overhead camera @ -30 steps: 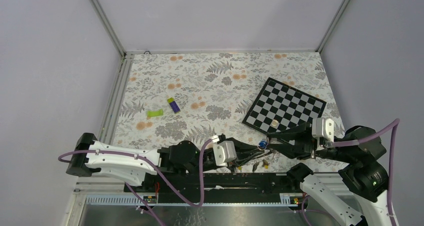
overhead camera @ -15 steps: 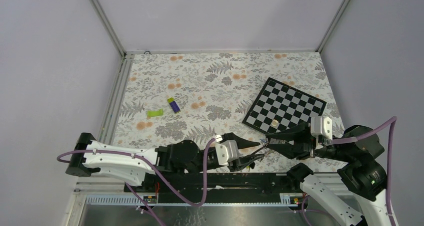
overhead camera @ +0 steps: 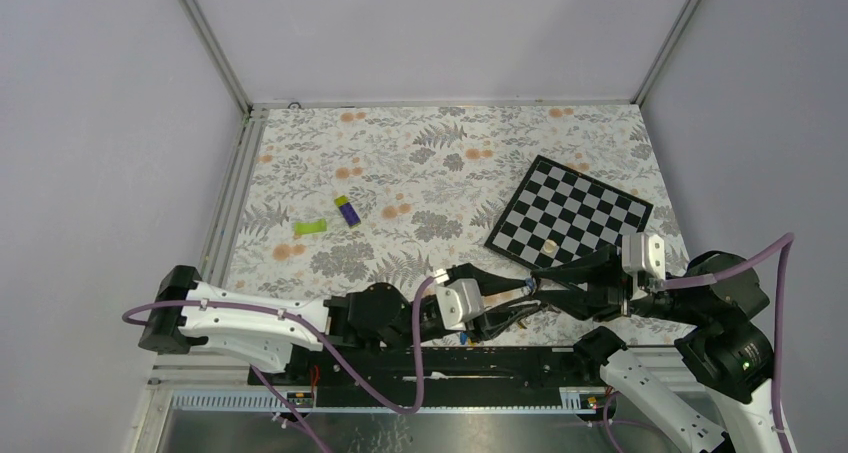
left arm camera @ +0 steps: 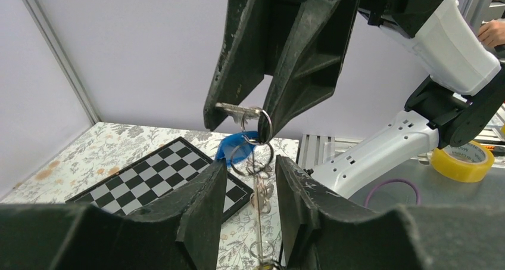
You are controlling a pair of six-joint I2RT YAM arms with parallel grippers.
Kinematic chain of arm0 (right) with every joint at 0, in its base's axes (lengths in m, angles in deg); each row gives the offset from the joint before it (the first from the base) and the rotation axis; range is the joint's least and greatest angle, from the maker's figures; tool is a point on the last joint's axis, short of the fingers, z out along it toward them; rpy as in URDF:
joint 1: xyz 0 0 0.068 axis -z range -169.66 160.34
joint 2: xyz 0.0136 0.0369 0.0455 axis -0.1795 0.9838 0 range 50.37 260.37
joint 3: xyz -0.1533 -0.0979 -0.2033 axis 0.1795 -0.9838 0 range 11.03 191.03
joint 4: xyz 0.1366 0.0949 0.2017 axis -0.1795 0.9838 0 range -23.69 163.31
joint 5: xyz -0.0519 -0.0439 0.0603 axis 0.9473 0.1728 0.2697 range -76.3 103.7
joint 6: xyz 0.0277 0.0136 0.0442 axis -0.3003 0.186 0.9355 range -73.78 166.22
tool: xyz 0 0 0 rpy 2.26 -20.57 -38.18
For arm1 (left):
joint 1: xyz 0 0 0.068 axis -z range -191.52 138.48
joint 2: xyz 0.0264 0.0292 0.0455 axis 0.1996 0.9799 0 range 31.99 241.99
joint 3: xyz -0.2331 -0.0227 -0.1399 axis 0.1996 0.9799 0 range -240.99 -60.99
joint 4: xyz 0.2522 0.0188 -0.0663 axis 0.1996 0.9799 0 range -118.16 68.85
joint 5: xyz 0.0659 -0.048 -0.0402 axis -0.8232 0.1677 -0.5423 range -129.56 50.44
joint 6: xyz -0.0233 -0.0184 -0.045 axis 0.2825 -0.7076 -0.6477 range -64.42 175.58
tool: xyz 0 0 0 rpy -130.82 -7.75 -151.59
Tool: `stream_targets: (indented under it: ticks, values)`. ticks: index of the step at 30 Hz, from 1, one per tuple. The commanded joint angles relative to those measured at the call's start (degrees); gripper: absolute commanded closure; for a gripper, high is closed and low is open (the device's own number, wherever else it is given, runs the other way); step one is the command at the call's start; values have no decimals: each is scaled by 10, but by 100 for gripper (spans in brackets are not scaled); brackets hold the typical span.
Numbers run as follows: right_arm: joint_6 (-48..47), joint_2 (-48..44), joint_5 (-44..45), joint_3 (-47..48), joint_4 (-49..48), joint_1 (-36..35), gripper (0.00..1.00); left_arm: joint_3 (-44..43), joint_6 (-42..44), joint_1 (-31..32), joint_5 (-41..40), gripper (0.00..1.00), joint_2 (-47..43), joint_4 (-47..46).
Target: Remove the keys from the keyring
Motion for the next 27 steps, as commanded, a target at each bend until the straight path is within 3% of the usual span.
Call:
stream_targets:
  ticks: [1, 14, 27]
  values:
    - [19, -2, 8, 9, -70, -2, 85, -8, -3, 1, 9, 58, 8, -33]
    - [40, -5, 8, 1, -96, -2, 84, 10, 4, 1, -29, 52, 12, -92]
    - [66, -11, 14, -10, -126, -2, 83, 13, 12, 1, -37, 53, 34, -126]
